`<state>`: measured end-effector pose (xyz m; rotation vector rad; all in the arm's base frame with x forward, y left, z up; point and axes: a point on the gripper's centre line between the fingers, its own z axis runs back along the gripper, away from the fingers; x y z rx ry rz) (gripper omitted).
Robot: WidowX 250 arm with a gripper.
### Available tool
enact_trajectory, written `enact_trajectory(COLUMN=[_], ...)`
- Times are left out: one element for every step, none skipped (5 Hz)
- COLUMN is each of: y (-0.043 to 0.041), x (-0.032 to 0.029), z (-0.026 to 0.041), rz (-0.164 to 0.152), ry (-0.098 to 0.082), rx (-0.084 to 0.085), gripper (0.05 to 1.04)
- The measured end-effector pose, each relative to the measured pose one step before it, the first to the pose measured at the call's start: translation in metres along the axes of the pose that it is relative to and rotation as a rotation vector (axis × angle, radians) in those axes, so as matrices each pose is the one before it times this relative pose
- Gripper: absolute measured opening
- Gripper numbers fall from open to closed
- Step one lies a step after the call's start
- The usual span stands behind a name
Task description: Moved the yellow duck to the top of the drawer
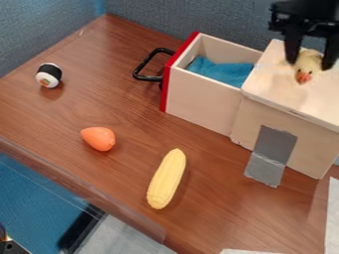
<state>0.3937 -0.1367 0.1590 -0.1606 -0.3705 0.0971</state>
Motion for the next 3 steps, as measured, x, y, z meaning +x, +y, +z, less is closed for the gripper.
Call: enact_trajectory(y=[-0.00063,0.00583,0.00059], x=[0.00003,0.00213,0.00029], z=[0.00004,0.00018,0.00004], rz=[-0.0045,0.0080,0.0052], ry=[0.0041,0.0017,0.0009], rx=[-0.0133,0.0022,-0.0026], gripper=[0.994,1.005,1.000])
